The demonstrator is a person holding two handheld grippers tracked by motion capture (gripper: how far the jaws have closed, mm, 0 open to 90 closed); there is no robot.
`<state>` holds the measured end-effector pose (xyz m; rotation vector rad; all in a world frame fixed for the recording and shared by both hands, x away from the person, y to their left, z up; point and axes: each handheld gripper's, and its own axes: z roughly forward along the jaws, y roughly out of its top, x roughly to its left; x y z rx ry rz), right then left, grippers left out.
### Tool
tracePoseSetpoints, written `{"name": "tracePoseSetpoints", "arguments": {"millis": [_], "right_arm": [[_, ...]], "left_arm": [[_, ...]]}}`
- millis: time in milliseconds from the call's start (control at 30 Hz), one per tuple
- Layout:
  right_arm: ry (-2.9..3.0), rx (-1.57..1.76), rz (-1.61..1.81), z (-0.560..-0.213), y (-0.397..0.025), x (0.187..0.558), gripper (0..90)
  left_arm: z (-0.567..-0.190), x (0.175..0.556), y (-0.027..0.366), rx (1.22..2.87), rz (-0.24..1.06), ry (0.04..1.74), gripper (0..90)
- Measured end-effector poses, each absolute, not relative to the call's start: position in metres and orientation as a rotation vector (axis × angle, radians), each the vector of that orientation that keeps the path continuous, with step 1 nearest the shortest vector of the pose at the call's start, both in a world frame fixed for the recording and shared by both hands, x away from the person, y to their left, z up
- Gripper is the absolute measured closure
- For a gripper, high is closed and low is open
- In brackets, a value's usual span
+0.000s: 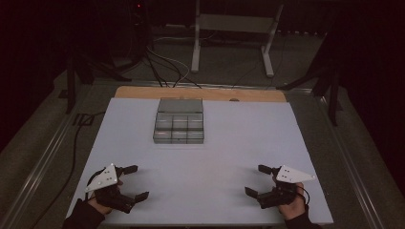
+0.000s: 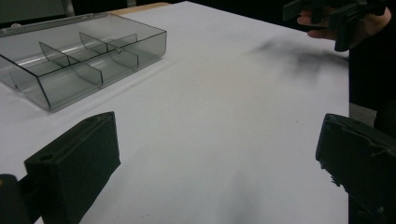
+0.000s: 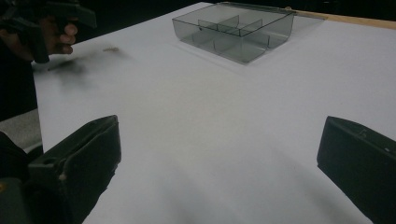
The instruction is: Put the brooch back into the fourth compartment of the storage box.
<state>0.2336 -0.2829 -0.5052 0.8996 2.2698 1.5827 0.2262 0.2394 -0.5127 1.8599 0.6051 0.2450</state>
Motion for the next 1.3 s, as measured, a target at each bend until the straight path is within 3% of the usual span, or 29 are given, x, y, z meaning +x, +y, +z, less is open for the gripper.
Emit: {"name": "tracePoseSetpoints", "arguments": {"millis": [933,1300], "right_arm": [[2.235,0.923,1.605,-0.502,-0.283,0.23,0.0],[2.237,0.92,1.597,-0.502,-0.283,0.231,0.0]], "left_arm": [[-0.504,0.227,0.233,1.883,0.223,0.565,1.3],[-0.489,0.232,0.238,1.878,0.282,0.565,1.3]]}}
